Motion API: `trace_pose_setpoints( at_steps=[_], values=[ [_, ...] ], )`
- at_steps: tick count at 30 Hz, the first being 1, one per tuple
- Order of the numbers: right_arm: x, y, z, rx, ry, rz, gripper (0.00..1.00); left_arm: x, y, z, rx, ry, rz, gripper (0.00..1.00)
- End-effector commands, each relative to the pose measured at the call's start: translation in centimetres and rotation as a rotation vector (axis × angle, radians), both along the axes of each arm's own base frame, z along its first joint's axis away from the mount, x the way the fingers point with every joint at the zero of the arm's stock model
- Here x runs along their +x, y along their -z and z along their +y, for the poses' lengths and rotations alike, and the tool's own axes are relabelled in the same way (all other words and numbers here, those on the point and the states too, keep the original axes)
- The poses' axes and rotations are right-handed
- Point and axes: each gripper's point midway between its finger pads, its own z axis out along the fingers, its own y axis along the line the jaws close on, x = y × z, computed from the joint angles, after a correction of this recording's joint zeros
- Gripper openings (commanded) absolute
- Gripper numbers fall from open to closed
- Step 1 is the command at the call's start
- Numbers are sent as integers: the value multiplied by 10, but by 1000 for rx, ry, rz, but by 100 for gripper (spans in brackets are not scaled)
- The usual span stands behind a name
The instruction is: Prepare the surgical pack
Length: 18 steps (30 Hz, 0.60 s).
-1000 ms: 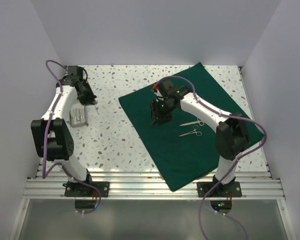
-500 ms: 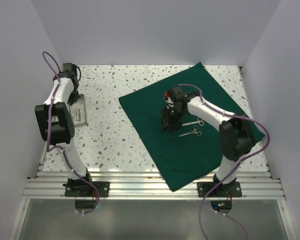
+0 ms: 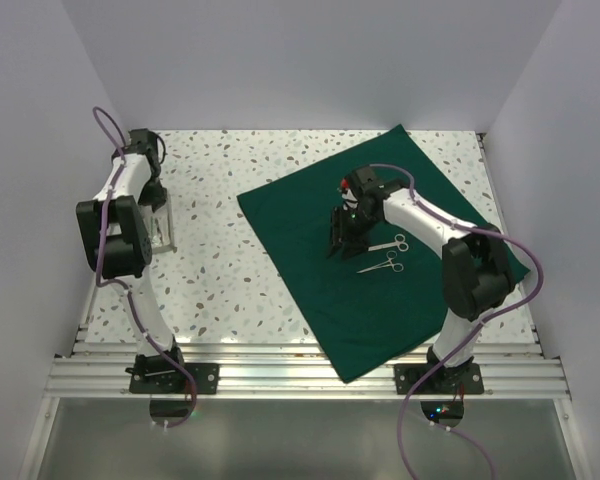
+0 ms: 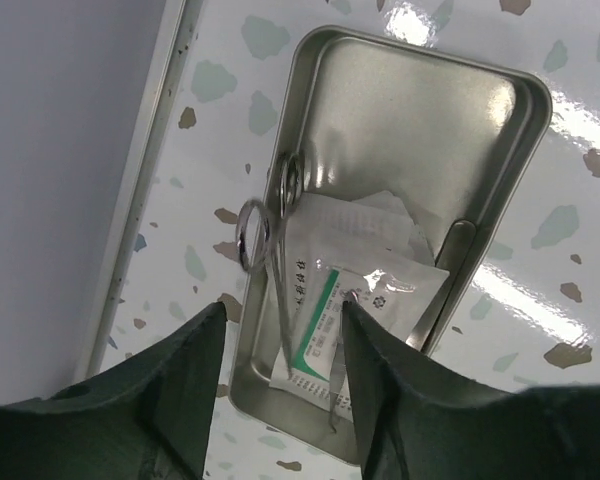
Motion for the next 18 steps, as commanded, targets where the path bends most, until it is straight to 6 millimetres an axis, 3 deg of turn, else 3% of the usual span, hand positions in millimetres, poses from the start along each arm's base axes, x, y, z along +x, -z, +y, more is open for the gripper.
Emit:
trace_pose_setpoints(
  at_steps=[1, 6, 10, 12, 14, 16, 18],
  values=[
    [23, -14, -5, 31, 91, -23, 47, -5, -24, -3, -9, -18, -49, 55],
    [46, -11, -47, -102, 350, -28, 44, -14, -53, -25, -77, -33, -170, 64],
    [56, -4, -95, -239, 572, -1, 36, -13, -66, -67, -202, 34, -259, 68],
    [56, -4, -106, -282, 619, 18, 36, -14, -73, -83, -232, 59, -289, 68],
    [62, -1, -117, -336, 654, 22, 35, -18, -74, -88, -247, 58, -298, 69],
    [55, 3, -127, -402, 689, 53, 34, -18, -85, -89, -251, 50, -346, 69],
    [53, 6, -127, -401, 697, 58, 34, -21, -93, -84, -233, 18, -378, 75]
  ],
)
